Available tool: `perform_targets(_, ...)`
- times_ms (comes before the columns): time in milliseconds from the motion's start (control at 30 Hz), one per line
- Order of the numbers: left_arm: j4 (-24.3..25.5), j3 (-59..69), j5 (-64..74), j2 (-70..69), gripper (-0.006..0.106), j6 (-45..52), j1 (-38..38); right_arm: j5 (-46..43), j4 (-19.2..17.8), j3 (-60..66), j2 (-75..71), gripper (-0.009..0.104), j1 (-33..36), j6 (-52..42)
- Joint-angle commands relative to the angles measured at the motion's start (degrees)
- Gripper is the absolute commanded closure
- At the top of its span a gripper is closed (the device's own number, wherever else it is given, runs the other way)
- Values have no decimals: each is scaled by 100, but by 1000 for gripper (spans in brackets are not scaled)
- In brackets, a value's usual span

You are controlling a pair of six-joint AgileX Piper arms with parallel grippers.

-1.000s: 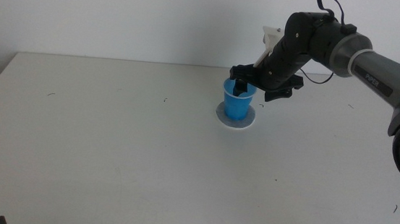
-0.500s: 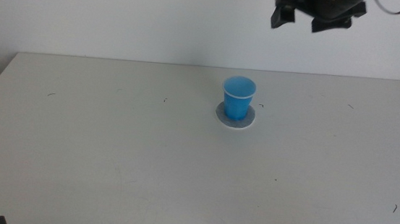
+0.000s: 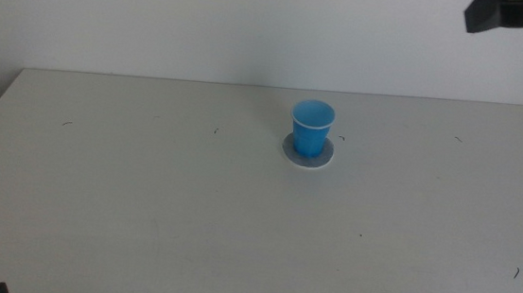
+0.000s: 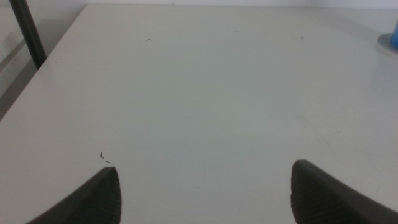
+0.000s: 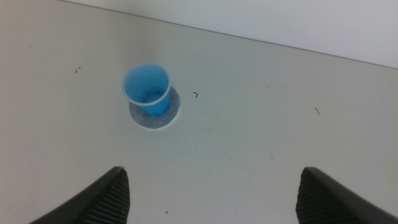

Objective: Place an empty cup on a cup mat.

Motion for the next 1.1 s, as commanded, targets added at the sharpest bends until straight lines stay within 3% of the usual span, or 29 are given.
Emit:
perform_targets(0, 23, -34, -379, -76, -5, -60, 1, -574, -242, 570, -918, 16, -48, 55)
perform_targets(267, 23, -34, -379, -76, -5, -60, 1, -1840, -688, 3104, -3361, 16, -85, 198)
perform_targets(600, 23, -34, -379, -76, -5, -60, 1, -3766, -665, 6277, -6048, 16, -85, 163)
perform_targets(833, 23, -34, -379, -76, -5, -60, 1, -5107, -687, 7767, -7211, 16, -85, 163)
perform_targets(1067, 23, -34, -379, -76, -5, -60, 1, -5414, -666, 8681, -7987, 16, -85, 168)
